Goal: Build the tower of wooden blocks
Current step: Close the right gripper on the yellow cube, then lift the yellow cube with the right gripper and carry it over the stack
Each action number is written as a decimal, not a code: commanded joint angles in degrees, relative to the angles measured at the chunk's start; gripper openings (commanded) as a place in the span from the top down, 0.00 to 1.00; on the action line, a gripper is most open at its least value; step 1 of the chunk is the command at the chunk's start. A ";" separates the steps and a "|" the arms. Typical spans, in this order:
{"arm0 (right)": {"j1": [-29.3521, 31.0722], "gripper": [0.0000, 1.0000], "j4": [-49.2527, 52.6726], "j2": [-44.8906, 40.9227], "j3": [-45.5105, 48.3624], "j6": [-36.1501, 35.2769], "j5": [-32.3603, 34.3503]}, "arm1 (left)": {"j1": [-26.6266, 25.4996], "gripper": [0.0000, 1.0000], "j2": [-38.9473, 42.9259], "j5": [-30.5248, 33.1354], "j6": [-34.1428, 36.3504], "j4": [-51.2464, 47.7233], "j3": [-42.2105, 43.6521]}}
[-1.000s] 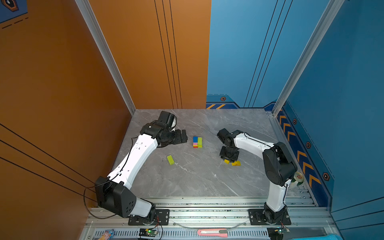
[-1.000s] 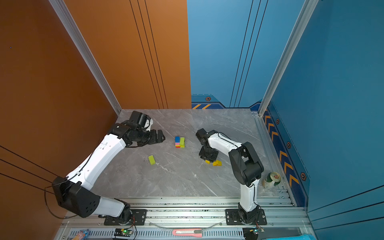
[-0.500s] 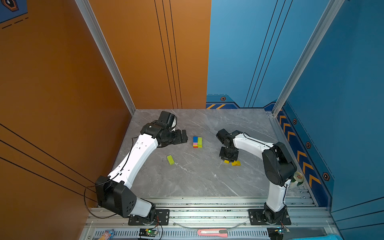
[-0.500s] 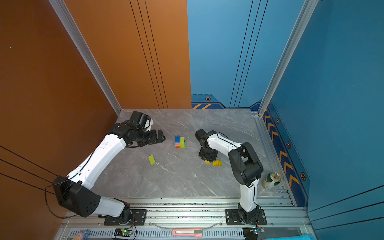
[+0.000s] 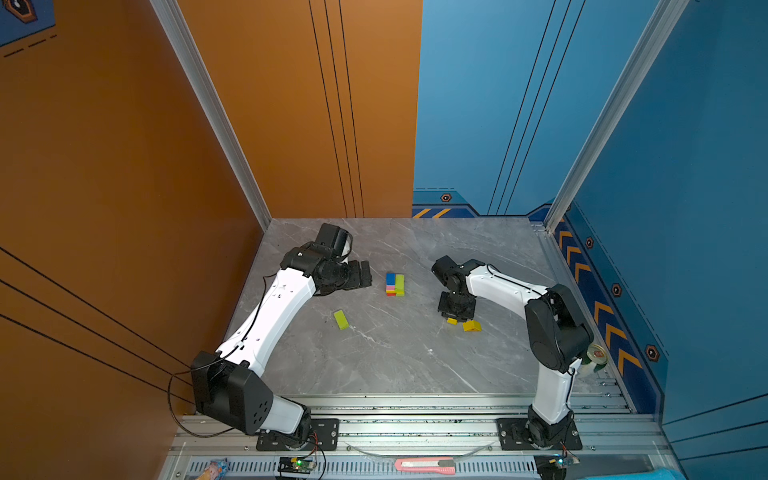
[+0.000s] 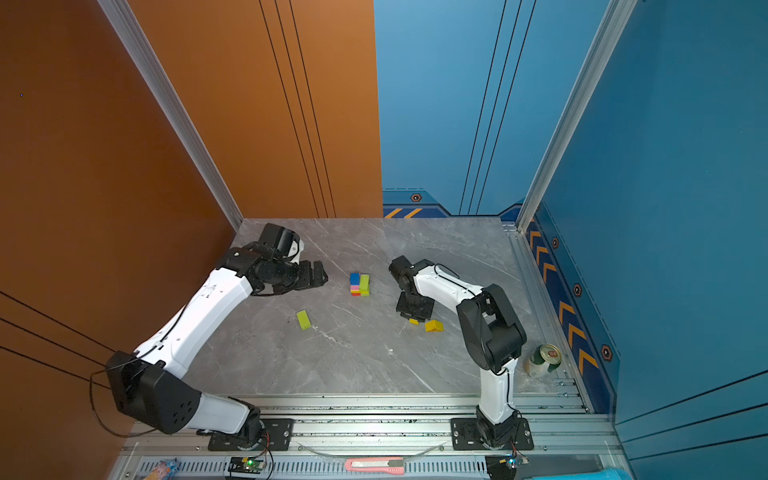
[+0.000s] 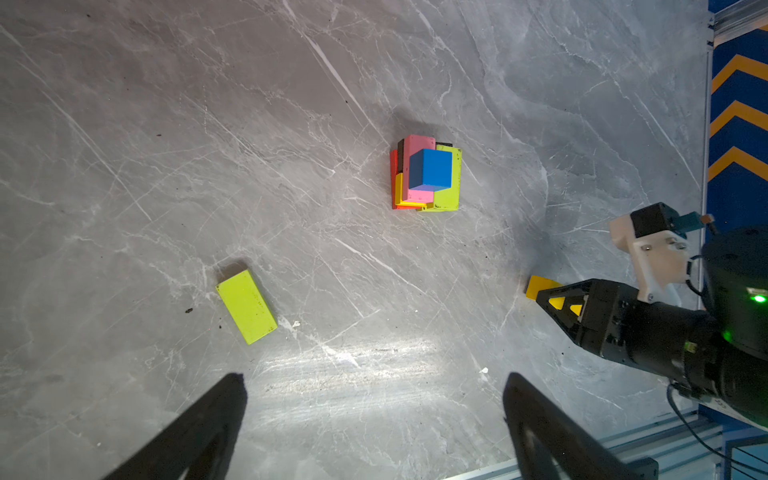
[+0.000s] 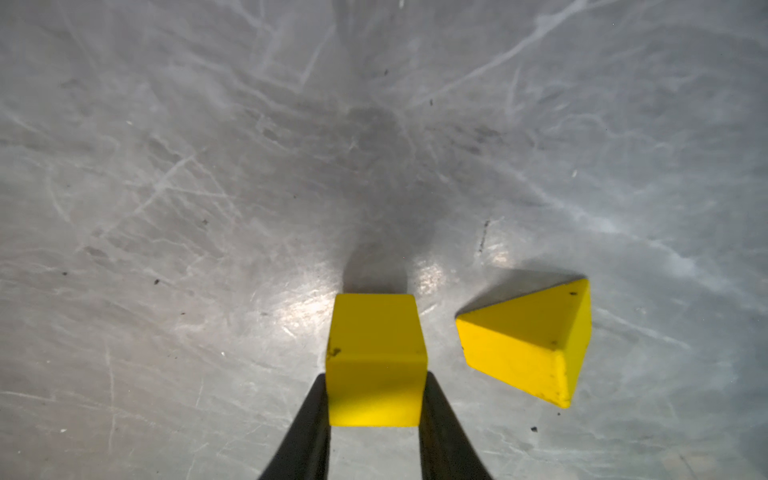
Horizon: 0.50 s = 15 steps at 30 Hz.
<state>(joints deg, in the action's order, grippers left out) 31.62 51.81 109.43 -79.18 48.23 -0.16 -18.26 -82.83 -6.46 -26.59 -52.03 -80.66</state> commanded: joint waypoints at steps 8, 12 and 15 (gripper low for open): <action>0.33 0.73 0.74 1.40 -2.21 -1.51 -0.35 | 1.34 0.02 2.38 1.25 0.22 -0.17 2.09; 0.44 0.73 0.58 1.32 -2.22 -1.52 -0.63 | 1.91 0.02 2.76 1.10 0.40 -0.19 2.53; 0.48 0.73 0.62 1.38 -2.42 -1.52 -0.63 | 2.35 0.02 2.94 0.84 0.57 -0.20 2.62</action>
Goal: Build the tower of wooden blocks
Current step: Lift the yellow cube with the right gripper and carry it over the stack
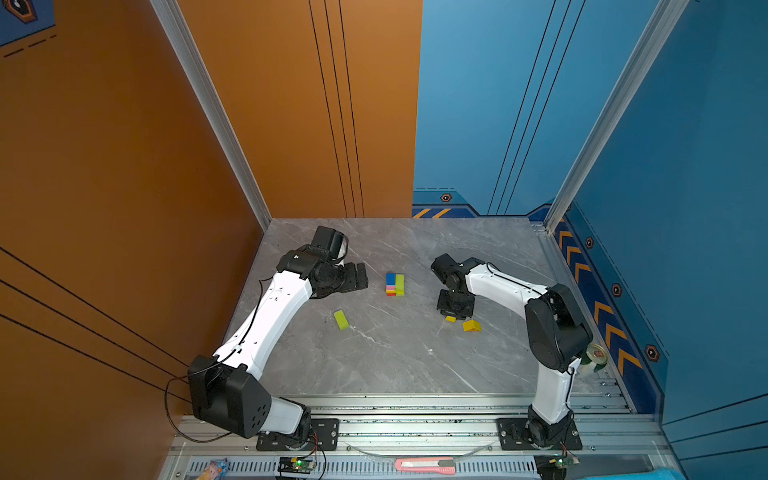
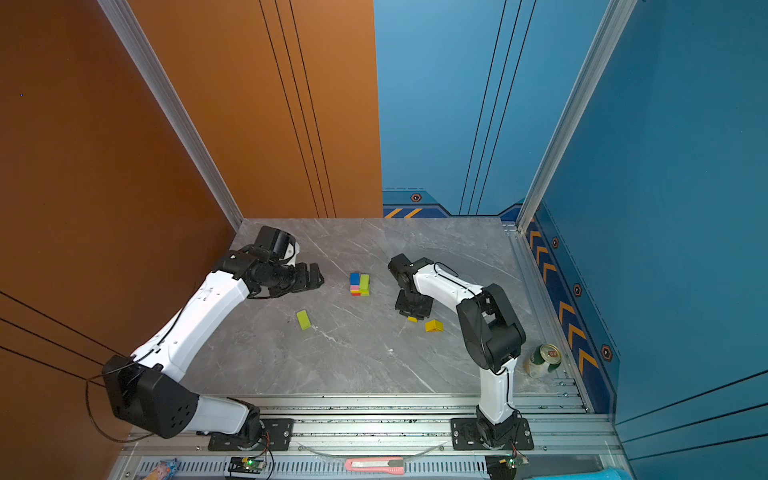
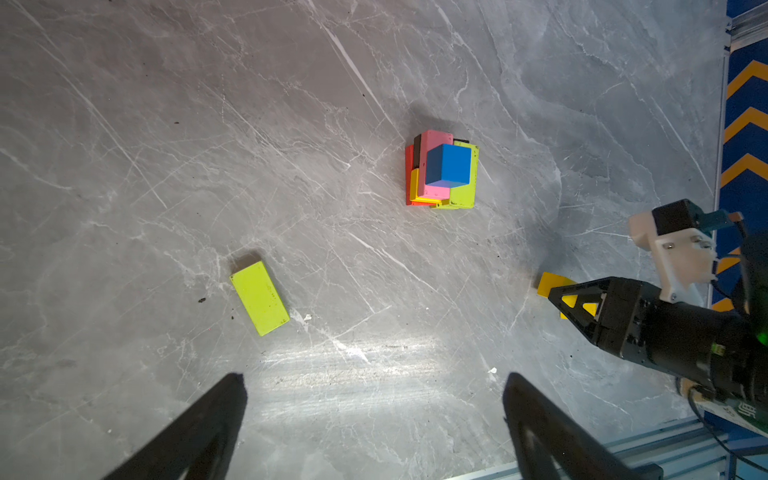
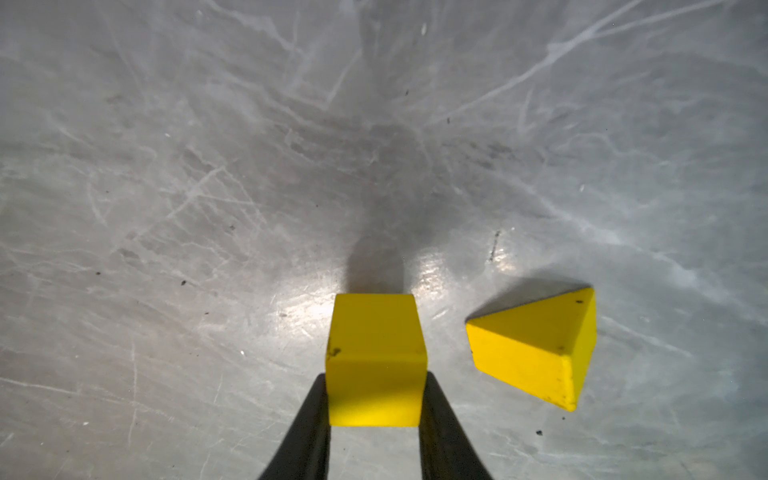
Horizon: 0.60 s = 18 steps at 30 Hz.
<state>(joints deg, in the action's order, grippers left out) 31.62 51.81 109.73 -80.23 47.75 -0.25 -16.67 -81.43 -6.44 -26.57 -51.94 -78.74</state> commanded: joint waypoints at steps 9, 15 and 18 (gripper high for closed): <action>0.64 0.74 1.04 1.03 -4.07 -1.38 -1.79 | 1.32 0.02 2.24 0.50 1.07 -0.11 1.72; 0.86 0.74 2.58 2.62 -9.07 -3.17 -3.95 | 2.14 0.02 3.18 0.38 1.30 0.61 2.88; 1.29 0.73 3.46 3.53 -12.11 -3.93 -4.61 | 2.80 0.02 3.38 0.13 1.42 0.92 3.41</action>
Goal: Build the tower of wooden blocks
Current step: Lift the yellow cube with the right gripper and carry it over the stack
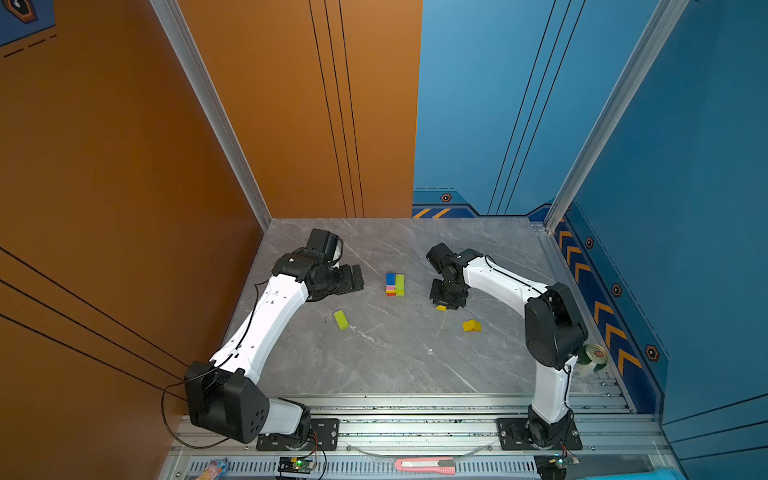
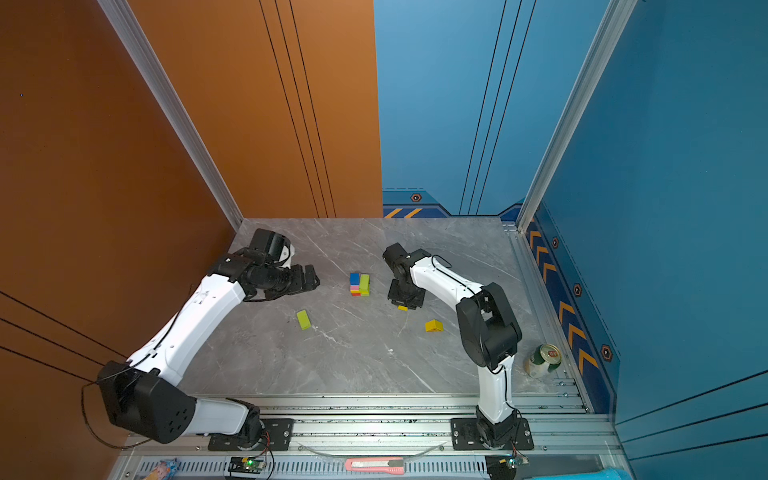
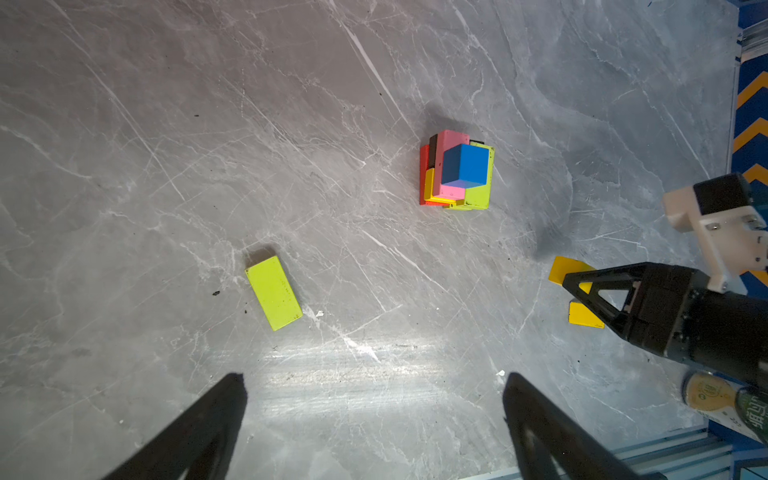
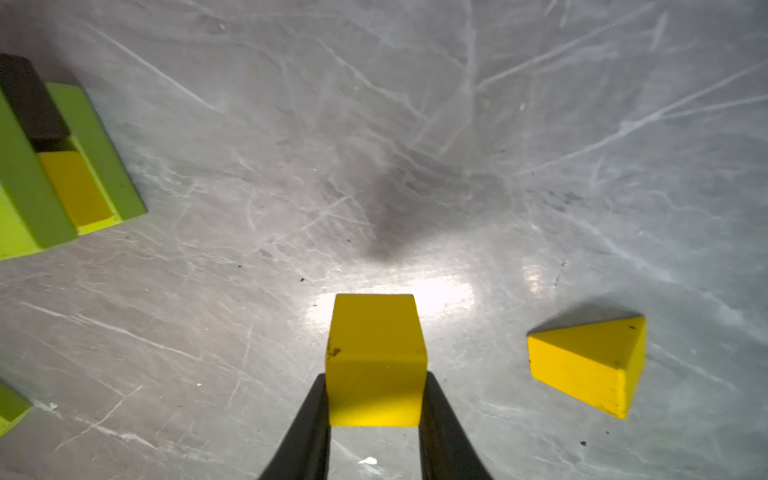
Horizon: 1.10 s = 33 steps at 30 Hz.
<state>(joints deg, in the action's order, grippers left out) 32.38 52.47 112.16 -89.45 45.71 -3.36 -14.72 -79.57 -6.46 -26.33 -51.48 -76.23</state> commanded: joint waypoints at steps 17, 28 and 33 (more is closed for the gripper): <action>2.42 0.73 3.73 10.69 -23.67 -6.10 -5.98 | 3.51 0.02 0.32 -0.84 1.45 2.53 0.82; 2.67 0.73 5.97 17.54 -34.04 -7.66 -7.59 | 4.85 0.02 -1.57 -1.76 1.89 2.71 -0.23; 3.03 0.73 6.24 19.12 -35.68 -8.10 -7.83 | 5.47 0.02 -2.15 -2.05 2.07 2.77 -0.46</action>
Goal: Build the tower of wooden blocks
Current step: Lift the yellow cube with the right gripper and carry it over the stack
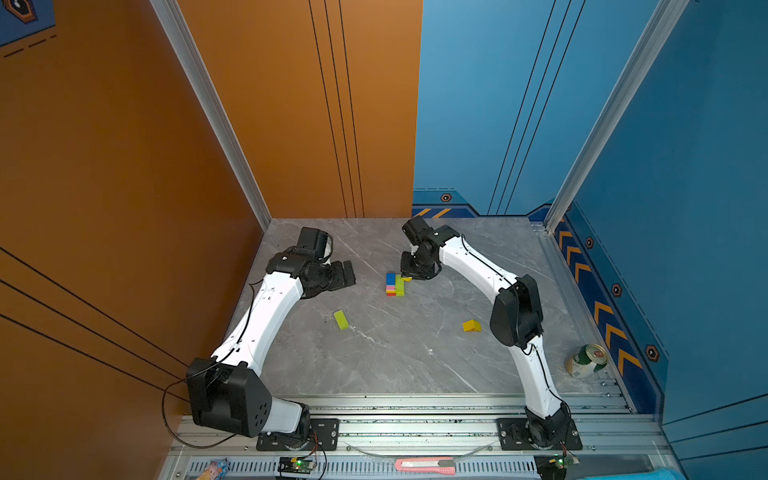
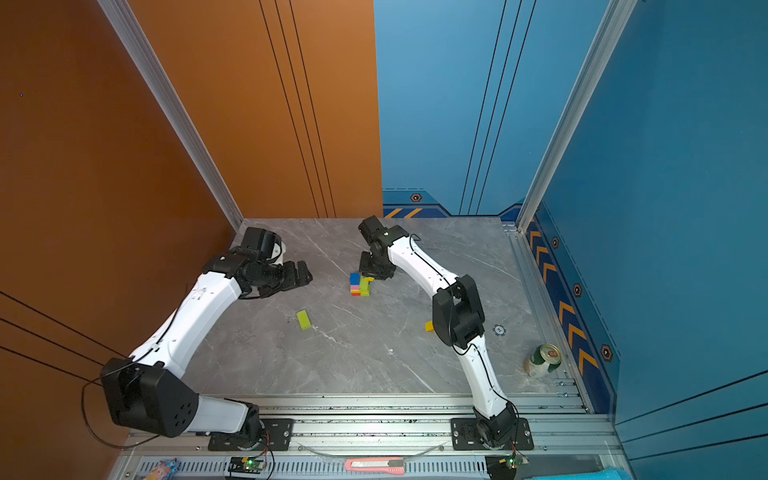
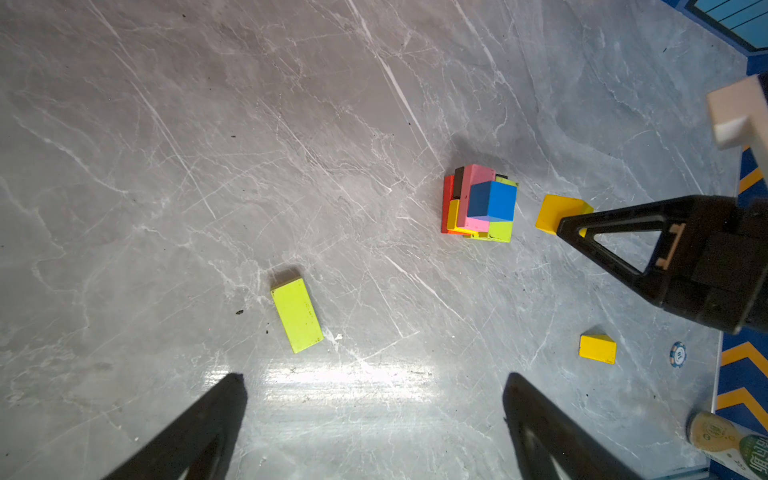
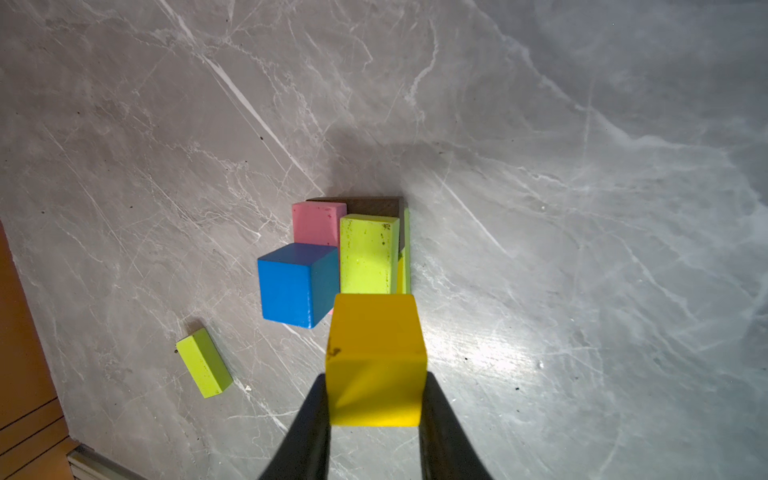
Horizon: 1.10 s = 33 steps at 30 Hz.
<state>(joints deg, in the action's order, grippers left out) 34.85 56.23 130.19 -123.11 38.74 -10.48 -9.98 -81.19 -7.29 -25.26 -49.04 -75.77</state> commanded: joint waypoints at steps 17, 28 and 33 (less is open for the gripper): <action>0.46 0.72 3.61 4.89 -6.21 -1.48 -1.38 | 2.03 0.02 -2.03 -3.09 1.88 0.17 -1.38; 0.22 0.72 4.81 6.52 -8.57 -1.75 -1.52 | 2.70 0.02 -2.92 -3.96 1.98 0.24 -1.97; -0.04 0.72 5.12 7.01 -8.90 -1.83 -1.48 | 2.95 0.02 -3.18 -4.05 2.01 0.18 -2.41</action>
<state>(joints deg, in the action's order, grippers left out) 35.24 59.13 135.76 -130.82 38.26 -11.84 -7.73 -83.50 -10.20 -24.53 -48.84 -76.58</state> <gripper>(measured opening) 0.320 0.979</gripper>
